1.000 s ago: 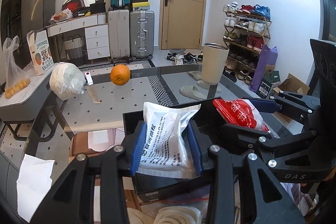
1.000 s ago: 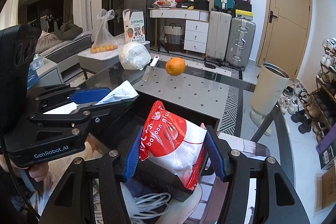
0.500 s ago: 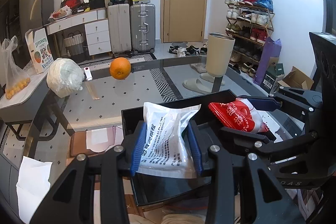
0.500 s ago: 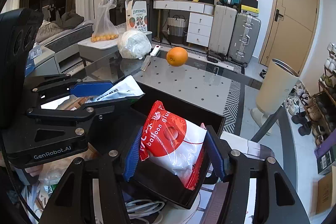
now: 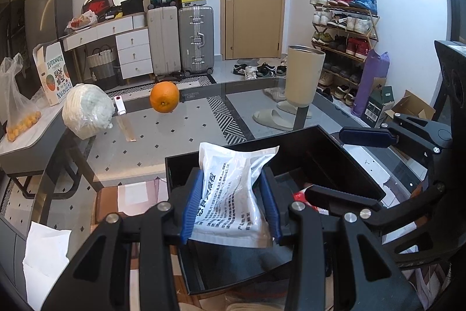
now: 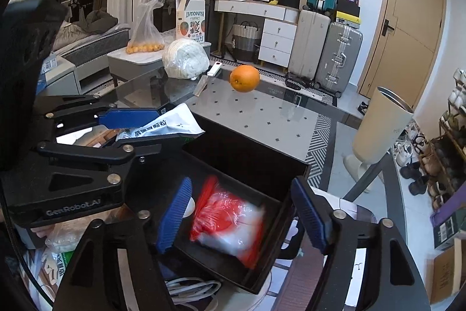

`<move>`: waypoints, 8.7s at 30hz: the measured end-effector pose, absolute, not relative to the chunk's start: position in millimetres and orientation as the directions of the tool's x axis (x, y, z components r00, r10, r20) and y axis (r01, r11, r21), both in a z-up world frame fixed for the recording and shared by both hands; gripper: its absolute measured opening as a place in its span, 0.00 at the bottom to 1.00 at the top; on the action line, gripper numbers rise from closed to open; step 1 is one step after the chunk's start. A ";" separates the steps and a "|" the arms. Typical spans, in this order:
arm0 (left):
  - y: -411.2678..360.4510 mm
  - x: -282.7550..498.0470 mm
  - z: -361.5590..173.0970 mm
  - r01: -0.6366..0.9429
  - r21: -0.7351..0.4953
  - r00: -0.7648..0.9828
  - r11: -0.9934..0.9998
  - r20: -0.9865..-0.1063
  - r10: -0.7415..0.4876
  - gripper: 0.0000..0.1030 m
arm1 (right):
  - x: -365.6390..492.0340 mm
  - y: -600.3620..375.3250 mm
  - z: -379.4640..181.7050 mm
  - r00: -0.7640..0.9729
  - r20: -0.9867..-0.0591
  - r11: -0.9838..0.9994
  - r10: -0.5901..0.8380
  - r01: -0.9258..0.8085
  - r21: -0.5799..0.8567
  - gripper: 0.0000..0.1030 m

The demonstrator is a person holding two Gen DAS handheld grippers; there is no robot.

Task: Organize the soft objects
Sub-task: 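Open right gripper to drop red-white bag while left gripper drops white packet into box, then move right tool to white plush bunny while left tool approaches bagged white rope, then close right gripper on plush bunny while left gripper grasps bagged white rope, then lift and carry the plush bunny and bagged rope over the black box, then open right gripper to drop plush bunny while left gripper drops bagged rope into box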

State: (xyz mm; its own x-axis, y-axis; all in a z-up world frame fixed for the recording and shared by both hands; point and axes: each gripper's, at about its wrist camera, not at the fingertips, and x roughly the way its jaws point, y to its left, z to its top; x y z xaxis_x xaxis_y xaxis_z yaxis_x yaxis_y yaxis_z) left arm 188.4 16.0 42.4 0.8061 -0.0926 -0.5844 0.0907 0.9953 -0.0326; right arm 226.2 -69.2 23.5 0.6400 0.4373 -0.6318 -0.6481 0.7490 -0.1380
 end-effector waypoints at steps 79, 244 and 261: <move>48.7 89.3 -6.7 0.032 -0.136 0.684 0.990 -0.719 -0.121 1.00 | 152.4 -148.3 -30.4 0.475 -0.791 0.757 0.386 -0.654 -0.023 0.99; 32.7 201.9 40.0 0.188 -0.187 0.756 0.964 -0.599 -0.264 0.13 | 246.6 -47.1 13.2 0.487 -0.752 0.669 0.445 -0.738 -0.082 0.24; 19.6 197.1 37.7 0.221 -0.153 0.719 0.963 -0.642 -0.267 0.22 | 227.7 -73.7 34.9 0.549 -0.699 0.705 0.458 -0.703 -0.090 0.61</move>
